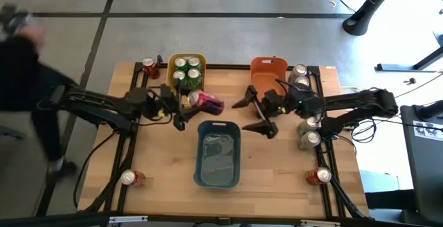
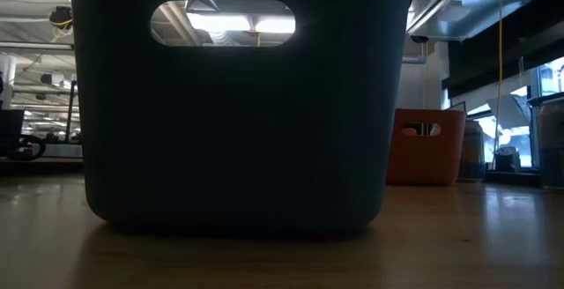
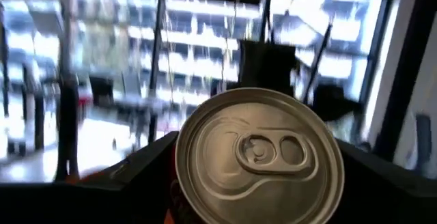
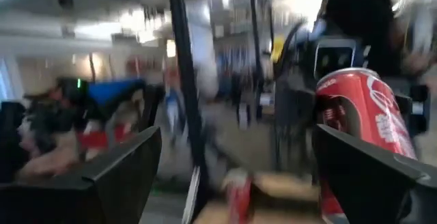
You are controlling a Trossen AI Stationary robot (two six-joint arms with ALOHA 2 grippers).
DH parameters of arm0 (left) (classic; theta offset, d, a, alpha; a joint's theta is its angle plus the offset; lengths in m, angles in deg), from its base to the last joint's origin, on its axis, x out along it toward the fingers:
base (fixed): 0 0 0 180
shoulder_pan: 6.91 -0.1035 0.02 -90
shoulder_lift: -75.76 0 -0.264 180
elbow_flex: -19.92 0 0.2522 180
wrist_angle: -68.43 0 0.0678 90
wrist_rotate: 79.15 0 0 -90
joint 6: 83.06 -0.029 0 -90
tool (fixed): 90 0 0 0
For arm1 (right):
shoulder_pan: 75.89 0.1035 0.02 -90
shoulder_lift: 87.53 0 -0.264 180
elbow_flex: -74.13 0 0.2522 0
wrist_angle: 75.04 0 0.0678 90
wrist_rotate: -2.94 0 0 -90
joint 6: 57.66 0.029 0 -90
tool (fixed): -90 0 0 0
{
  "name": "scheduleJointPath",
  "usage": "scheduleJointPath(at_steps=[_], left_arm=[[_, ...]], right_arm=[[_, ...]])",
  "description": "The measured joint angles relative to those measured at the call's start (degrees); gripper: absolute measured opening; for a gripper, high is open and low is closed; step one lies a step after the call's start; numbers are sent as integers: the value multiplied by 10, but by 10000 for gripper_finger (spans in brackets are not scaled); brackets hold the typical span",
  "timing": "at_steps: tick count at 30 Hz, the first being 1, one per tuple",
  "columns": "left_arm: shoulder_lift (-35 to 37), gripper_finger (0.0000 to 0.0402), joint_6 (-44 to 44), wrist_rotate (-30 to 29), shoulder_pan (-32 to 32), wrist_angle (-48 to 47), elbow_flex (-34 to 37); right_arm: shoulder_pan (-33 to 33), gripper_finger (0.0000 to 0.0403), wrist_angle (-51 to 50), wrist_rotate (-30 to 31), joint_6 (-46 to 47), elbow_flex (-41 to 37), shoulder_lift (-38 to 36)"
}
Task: Sort soda cans
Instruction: Put the red soda can into the blue bin
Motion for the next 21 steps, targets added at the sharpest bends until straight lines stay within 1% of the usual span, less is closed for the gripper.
scheduleJointPath(at_steps=[2,4,8,12,15,18,21], left_arm=[[-4,297,28,0,0,-52,0],[-18,297,50,-1,0,-81,0],[-59,297,88,-4,4,-109,0],[-110,297,114,-1,14,-109,0],[-141,297,121,2,24,-104,0],[-173,297,133,2,30,-93,0],[-211,297,136,3,30,-66,0]], right_arm=[[10,377,-103,-3,-18,0,-35],[27,378,-189,15,-39,0,-62],[65,378,-298,97,-60,-1,-91],[97,378,-341,195,-74,-1,-91],[109,378,-359,247,-75,-1,-85],[113,378,-361,270,-75,-1,-83],[113,378,-362,272,-75,-1,-81]])
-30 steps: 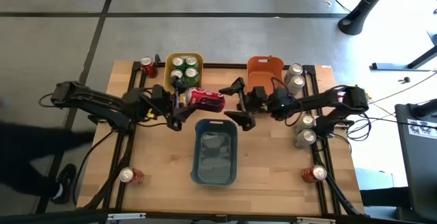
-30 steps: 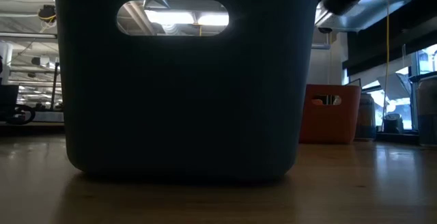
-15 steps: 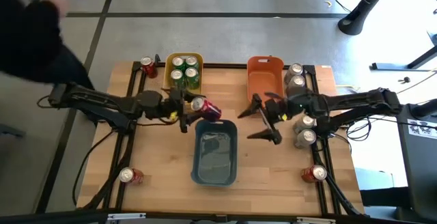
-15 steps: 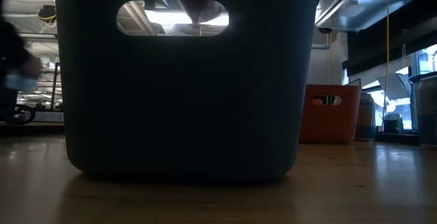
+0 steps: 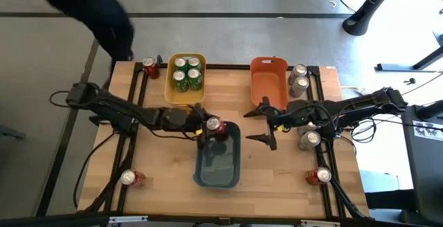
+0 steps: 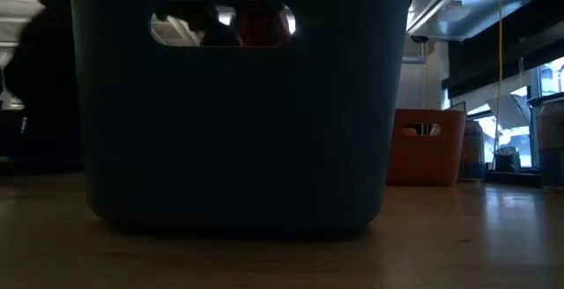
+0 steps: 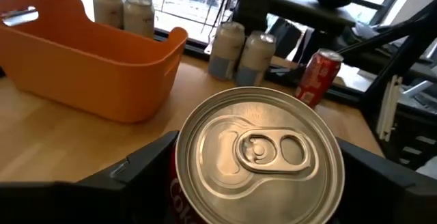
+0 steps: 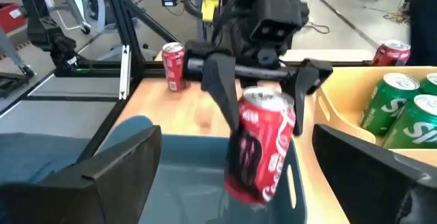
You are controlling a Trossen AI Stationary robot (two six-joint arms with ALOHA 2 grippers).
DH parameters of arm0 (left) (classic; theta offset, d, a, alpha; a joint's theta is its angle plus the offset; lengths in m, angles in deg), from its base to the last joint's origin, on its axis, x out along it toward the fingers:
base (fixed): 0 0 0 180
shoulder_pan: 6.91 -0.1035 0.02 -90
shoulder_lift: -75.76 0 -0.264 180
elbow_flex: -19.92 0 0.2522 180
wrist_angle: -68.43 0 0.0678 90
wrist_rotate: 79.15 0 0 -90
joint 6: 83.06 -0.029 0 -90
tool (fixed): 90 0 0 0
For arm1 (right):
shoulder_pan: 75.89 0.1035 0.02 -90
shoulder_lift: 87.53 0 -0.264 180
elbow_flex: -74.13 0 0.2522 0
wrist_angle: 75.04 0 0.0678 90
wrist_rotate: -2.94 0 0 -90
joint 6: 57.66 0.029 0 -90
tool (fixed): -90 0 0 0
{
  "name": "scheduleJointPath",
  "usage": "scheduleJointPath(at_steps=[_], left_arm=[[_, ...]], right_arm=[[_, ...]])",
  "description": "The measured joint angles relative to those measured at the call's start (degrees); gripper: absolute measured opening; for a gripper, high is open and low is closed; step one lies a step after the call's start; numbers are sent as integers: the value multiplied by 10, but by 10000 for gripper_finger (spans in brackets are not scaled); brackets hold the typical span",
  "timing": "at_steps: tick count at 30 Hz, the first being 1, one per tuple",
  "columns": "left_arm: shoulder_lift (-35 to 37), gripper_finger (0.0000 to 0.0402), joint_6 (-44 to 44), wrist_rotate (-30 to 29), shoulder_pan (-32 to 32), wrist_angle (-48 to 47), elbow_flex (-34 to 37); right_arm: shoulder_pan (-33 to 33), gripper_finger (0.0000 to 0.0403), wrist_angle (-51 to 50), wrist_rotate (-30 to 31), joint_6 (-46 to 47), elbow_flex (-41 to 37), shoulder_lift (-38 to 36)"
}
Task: Sort soda cans
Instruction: Put the red soda can into the blue bin
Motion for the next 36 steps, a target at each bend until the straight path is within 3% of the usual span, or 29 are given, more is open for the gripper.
scheduleJointPath(at_steps=[17,28,36], left_arm=[[-133,297,12,-5,-8,81,-5],[-155,297,-7,-3,4,-64,-95],[-160,297,-24,-15,5,-59,-99]], right_arm=[[0,378,-1,2,3,0,15],[0,378,-16,2,5,0,28],[0,378,-20,6,9,0,53]])
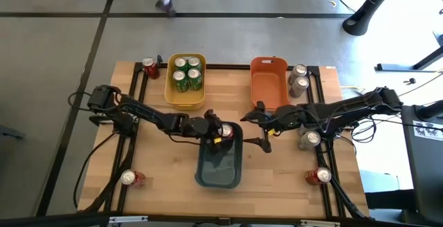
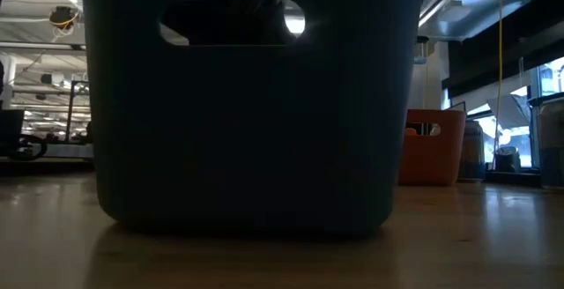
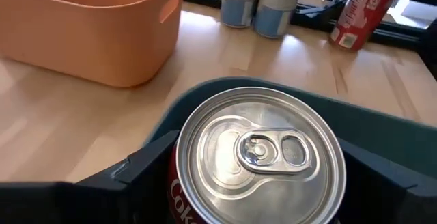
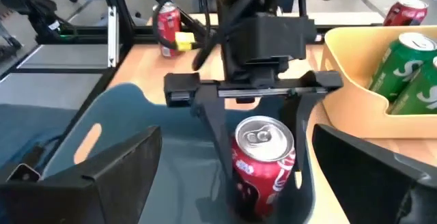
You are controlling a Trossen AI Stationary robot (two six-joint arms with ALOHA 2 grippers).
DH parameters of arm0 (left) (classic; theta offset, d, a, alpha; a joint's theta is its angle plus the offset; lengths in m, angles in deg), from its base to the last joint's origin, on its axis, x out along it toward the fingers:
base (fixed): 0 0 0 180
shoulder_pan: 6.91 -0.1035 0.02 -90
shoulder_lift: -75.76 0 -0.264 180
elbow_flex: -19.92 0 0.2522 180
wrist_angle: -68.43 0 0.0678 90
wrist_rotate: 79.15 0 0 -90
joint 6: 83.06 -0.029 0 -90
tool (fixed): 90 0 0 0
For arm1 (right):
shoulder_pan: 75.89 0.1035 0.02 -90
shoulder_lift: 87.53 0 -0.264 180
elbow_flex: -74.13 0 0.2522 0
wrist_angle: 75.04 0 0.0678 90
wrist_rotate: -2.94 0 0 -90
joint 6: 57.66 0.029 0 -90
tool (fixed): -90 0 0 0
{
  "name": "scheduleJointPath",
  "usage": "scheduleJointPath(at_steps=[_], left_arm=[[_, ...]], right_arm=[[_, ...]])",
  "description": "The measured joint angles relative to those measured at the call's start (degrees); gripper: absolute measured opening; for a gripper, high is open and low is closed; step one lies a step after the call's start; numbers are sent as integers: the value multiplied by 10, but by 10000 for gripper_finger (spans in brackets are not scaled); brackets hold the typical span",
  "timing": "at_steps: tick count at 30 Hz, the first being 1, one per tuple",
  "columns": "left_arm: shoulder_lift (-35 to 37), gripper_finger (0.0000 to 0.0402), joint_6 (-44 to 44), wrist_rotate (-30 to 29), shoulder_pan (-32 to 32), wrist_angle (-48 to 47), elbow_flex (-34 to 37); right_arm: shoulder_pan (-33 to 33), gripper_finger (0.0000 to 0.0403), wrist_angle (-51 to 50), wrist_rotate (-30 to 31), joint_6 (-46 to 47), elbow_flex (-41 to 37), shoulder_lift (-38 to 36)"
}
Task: Sort soda cans
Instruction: Put the red soda can into the blue bin
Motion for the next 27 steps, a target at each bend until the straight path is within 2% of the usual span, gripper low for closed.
scheduleJointPath(at_steps=[8,16,22,27], left_arm=[[-48,297,-13,-8,-2,32,-1],[-54,297,-11,-12,0,26,-1],[-55,338,-10,-13,4,19,0],[-57,351,-10,-13,4,18,1]], right_arm=[[0,378,1,15,0,0,8],[0,378,1,15,0,0,8],[0,378,1,15,0,0,8],[0,378,0,15,0,0,8]])
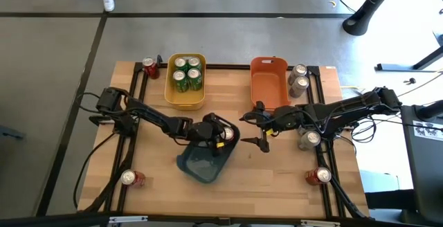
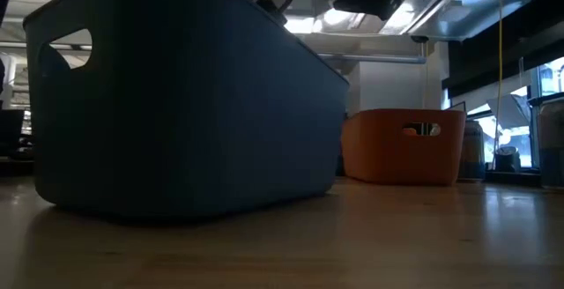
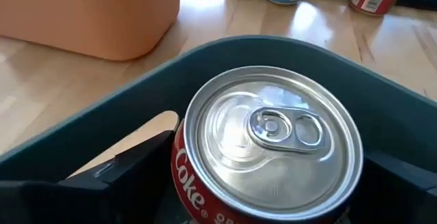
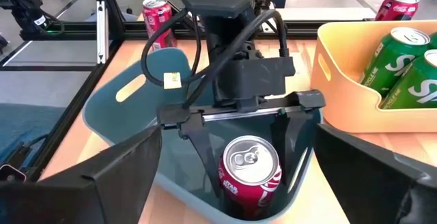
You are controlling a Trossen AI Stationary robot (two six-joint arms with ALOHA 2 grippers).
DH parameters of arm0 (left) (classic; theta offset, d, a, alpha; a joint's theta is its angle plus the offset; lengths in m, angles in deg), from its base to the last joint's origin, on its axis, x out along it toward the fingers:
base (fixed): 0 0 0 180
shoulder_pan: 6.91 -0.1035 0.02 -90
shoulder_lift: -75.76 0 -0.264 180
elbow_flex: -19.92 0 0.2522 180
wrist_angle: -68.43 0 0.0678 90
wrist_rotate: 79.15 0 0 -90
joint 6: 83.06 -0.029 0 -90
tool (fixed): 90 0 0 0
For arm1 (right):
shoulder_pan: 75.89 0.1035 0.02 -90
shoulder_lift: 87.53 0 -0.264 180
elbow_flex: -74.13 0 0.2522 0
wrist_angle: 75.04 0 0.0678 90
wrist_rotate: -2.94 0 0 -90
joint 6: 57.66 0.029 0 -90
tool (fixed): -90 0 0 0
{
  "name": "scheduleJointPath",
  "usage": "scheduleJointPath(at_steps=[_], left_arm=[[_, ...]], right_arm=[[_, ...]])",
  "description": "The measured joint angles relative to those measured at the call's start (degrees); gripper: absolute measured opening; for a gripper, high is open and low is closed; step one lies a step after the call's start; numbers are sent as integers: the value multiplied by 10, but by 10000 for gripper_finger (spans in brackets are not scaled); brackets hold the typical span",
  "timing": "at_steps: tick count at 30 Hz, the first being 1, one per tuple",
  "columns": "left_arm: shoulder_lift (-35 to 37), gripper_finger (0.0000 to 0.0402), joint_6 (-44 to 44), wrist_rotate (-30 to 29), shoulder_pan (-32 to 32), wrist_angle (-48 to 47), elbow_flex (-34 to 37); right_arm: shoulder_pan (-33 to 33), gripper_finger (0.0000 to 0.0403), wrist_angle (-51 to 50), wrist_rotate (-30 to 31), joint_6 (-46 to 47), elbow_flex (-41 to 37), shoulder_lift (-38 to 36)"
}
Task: Sort soda cans
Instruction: Put the red soda can into the blue bin
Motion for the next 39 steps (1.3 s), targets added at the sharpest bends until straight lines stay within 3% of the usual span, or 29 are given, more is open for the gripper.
scheduleJointPath(at_steps=[8,16,24,31,39], left_arm=[[40,352,-3,-2,6,-31,0],[160,355,0,-4,7,-172,0],[286,355,4,-78,-3,-304,0],[364,356,4,-152,-68,-375,0],[383,356,7,-164,-195,-473,-30]], right_arm=[[0,378,-4,0,4,0,0],[0,378,-4,-1,10,0,0],[0,378,-2,-2,10,0,-1],[0,378,-3,-2,10,0,-1],[0,378,-4,-2,9,0,-1]])
